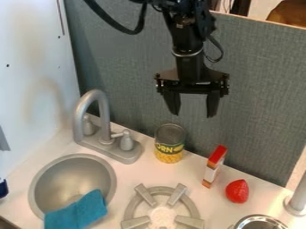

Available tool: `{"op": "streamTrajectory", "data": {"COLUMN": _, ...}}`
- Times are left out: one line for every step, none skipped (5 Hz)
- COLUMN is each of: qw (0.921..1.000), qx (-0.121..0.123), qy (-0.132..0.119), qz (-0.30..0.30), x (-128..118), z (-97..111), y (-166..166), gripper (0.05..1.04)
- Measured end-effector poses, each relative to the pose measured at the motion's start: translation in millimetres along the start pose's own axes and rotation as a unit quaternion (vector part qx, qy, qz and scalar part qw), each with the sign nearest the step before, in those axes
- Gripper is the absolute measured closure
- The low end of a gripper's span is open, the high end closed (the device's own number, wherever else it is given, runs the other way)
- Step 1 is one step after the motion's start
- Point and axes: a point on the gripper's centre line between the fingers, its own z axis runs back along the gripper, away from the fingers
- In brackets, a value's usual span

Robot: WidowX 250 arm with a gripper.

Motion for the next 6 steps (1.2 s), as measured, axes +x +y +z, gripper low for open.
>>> {"op": "streamTrajectory", "data": {"qw": 0.9998, "qx": 0.009, "qy": 0.018, "qz": 0.001, "x": -6, "z": -12, "y": 4, "gripper": 0.080}}
{"op": "streamTrajectory", "data": {"qw": 0.9982, "qx": 0.031, "qy": 0.030, "qz": -0.043, "x": -27, "z": -26, "y": -5, "gripper": 0.080}}
{"op": "streamTrajectory", "data": {"qw": 0.9943, "qx": 0.040, "qy": 0.034, "qz": -0.092, "x": -45, "z": -31, "y": -23, "gripper": 0.080}}
{"op": "streamTrajectory", "data": {"qw": 0.9881, "qx": 0.058, "qy": 0.036, "qz": -0.138, "x": -62, "z": -34, "y": -44, "gripper": 0.080}}
{"op": "streamTrajectory", "data": {"qw": 0.9792, "qx": 0.070, "qy": 0.044, "qz": -0.185, "x": -83, "z": -49, "y": -66, "gripper": 0.080}}
{"op": "streamTrajectory", "data": {"qw": 0.9722, "qx": 0.077, "qy": 0.049, "qz": -0.216, "x": -94, "z": -62, "y": -83, "gripper": 0.080}}
